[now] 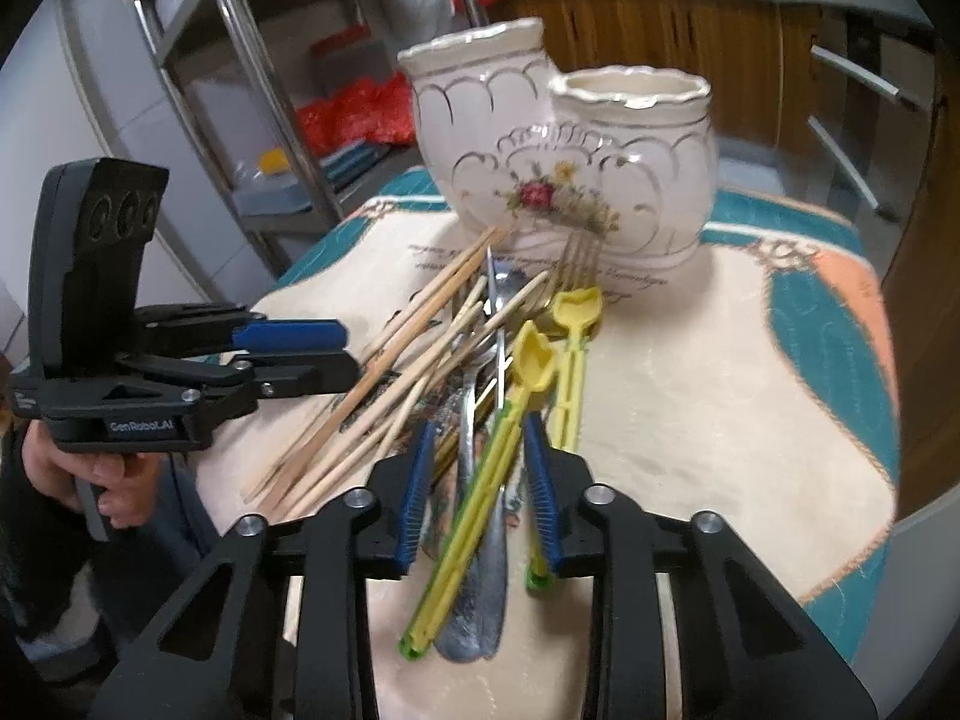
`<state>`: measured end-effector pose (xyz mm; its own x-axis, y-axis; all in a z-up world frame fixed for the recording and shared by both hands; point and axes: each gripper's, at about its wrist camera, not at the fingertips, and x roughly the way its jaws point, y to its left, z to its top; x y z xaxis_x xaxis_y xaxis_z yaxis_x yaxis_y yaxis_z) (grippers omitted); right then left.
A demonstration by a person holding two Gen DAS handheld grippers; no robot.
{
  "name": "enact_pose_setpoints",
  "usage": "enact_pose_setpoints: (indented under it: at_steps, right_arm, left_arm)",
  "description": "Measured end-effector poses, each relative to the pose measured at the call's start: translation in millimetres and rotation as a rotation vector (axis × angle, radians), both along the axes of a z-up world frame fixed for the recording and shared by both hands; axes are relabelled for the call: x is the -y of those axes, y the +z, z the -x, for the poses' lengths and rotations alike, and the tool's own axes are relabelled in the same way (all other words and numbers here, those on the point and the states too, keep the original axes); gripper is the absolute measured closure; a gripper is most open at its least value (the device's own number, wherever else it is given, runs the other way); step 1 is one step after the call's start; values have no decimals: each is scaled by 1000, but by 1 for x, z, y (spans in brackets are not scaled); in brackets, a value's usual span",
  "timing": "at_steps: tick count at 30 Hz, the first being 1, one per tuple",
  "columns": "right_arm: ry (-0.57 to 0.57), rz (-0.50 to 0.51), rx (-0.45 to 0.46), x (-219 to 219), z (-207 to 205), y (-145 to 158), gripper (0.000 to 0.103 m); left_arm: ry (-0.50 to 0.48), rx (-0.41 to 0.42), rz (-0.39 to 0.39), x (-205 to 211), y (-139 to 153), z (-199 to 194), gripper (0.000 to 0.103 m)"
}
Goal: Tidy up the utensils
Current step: 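Grasp a wooden chopstick with the left tool while the right tool grasps a yellow spoon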
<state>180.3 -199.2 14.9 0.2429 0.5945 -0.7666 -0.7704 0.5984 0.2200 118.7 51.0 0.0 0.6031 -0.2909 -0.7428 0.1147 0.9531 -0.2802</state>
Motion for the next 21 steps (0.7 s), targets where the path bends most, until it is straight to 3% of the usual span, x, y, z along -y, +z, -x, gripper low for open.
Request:
enact_pose_setpoints:
  at_steps: [3, 8, 12, 21]
  right_arm:
    - [-3, 24, -48, -3, -7, -4, 77]
    - [-19, 6, -138, -1, -20, -9, 80]
    - [-34, -11, -163, 6, -26, -6, 90]
    - [-40, -58, -159, 17, -27, 1, 92]
  left_arm:
    - [-23, -36, 14, -1, -2, -12, 66]
    - [-48, -92, 90, -9, -10, -29, 77]
    - [-58, -98, 147, -15, -11, -31, 96]
    - [-44, -58, 183, -27, -2, -20, 97]
